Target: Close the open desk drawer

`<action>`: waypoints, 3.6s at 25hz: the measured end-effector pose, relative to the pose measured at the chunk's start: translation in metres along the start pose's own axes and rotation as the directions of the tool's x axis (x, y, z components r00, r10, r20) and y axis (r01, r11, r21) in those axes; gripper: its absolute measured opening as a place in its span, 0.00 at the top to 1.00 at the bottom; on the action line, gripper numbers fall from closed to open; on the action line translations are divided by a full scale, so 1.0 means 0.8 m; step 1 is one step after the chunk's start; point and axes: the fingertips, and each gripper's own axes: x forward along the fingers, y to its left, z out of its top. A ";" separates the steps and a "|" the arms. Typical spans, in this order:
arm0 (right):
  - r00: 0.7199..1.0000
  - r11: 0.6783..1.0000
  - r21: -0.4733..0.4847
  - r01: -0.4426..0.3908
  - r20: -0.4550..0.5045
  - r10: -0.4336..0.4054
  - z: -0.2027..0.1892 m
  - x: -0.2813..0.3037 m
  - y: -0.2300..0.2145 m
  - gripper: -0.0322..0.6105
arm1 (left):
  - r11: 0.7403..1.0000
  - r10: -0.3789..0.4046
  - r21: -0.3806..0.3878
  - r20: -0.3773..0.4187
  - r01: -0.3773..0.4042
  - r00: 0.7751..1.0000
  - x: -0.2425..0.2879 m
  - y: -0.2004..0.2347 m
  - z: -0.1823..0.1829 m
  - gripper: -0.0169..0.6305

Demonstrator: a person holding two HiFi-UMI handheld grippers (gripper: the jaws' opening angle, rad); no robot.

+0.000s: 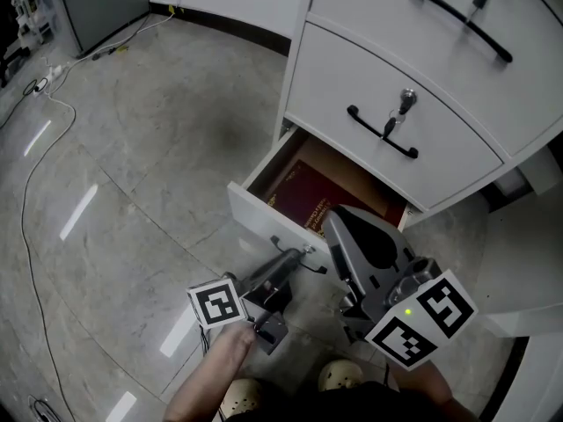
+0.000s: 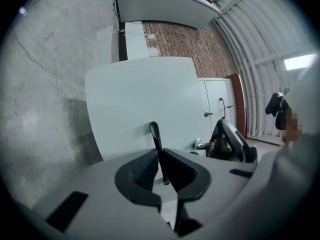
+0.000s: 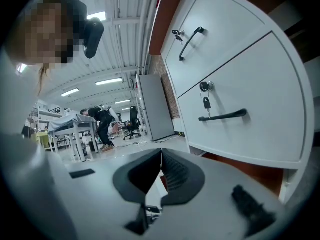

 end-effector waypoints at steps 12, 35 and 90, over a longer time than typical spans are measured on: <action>0.999 0.998 0.059 0.034 -0.013 -0.034 -0.014 -0.006 -0.043 0.93 | 1.000 0.014 -0.009 -0.014 -0.014 1.000 0.056 0.011 0.015 0.91; 0.994 0.990 0.099 0.102 -0.052 -0.097 -0.044 -0.002 -0.106 0.93 | 1.000 0.000 0.026 0.008 0.000 1.000 0.123 0.021 0.039 0.91; 0.982 0.982 0.071 0.174 -0.089 -0.168 -0.067 -0.007 -0.099 0.93 | 0.911 0.025 0.411 0.045 -0.041 0.999 0.095 -0.013 0.062 0.92</action>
